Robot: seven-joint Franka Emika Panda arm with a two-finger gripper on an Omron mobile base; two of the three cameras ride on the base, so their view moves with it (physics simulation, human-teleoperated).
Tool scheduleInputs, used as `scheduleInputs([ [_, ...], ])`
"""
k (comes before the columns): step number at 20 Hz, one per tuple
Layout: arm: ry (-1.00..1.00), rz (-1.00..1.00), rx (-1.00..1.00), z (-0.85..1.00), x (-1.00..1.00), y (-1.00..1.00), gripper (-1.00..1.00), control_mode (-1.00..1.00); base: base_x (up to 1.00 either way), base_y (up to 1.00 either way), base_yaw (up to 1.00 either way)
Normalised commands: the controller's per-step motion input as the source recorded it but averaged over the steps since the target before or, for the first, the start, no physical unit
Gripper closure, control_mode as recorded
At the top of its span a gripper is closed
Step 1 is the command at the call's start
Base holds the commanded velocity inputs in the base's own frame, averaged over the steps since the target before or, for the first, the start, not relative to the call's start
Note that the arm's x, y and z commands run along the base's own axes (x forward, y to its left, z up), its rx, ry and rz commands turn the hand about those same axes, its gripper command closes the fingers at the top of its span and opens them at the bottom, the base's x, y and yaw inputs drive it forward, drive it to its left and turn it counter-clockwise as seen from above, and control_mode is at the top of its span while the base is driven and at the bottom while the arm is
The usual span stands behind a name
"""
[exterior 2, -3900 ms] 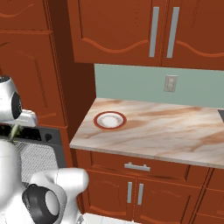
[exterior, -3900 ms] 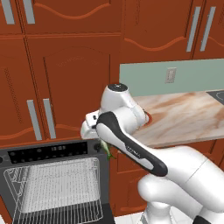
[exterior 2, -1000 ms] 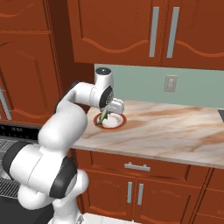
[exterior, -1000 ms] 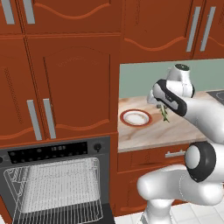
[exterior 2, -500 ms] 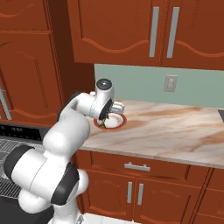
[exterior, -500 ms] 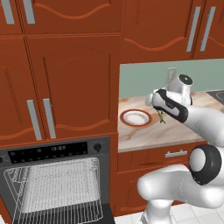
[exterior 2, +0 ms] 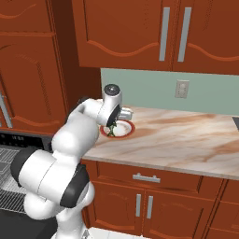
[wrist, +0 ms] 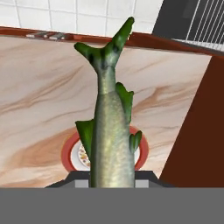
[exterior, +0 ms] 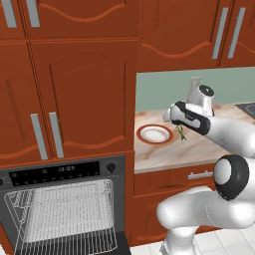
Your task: Take the fish from the oven and place it on the plate on the counter.
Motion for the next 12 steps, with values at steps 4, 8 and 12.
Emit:
scheduleInputs([
  [4, 0.09, 0.07, -0.06, -0.07, 0.62, 0.14, 1.00, -1.00, 0.00, 0.00, 0.00],
  [8, 0.08, 0.08, -0.04, -0.22, 0.55, 0.05, 1.00, -1.00, 0.00, 0.00, 0.00],
  [12, 0.04, 0.09, -0.02, -0.56, 0.23, 0.00, 1.00, -1.00, 0.00, 0.00, 0.00],
])
